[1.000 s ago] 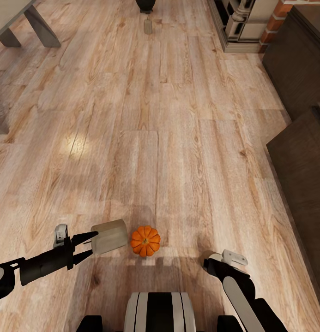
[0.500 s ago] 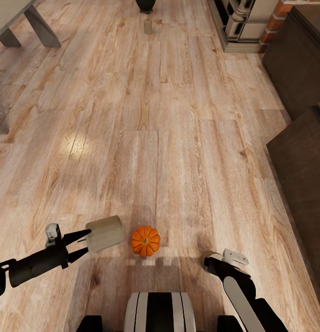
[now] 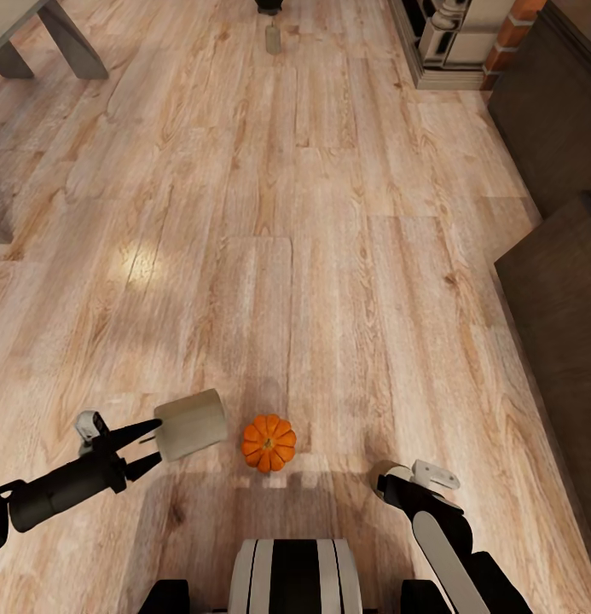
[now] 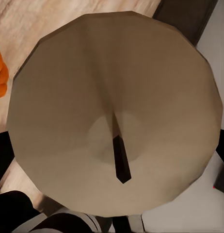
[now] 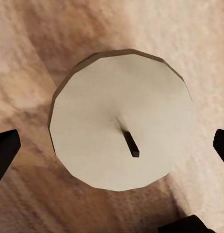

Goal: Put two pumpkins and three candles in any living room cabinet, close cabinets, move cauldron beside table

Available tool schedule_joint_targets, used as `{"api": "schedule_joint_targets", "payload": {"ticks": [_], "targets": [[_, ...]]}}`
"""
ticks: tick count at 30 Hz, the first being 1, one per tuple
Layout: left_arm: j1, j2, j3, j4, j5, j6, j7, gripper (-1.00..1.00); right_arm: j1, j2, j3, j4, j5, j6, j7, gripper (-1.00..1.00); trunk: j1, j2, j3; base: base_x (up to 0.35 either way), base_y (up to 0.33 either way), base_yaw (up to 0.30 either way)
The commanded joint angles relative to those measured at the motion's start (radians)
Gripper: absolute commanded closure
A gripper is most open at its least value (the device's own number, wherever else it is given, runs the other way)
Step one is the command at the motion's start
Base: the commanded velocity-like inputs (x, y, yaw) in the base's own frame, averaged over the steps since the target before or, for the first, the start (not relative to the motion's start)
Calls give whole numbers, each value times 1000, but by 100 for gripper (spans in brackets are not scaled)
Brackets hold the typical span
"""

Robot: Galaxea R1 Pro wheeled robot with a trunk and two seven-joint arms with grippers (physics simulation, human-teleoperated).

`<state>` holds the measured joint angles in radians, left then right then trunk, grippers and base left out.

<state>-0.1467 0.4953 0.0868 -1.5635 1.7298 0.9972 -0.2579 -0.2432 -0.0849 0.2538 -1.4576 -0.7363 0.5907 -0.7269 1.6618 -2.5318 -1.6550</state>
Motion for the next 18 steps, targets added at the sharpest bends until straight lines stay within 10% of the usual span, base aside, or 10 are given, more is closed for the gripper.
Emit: {"api": "schedule_joint_targets", "payload": {"ticks": [1,18], "targets": [[3,0,1,0,-9,3,-16,100,-1,-1,2,-1,-8,0,-9,-100,0,0,-1,0,0,0],[12,0,2,0,-10,3,-26,100,-1,-1,10,5,-7,-41,-8,-100,4,-2,-35,0,0,0]]}}
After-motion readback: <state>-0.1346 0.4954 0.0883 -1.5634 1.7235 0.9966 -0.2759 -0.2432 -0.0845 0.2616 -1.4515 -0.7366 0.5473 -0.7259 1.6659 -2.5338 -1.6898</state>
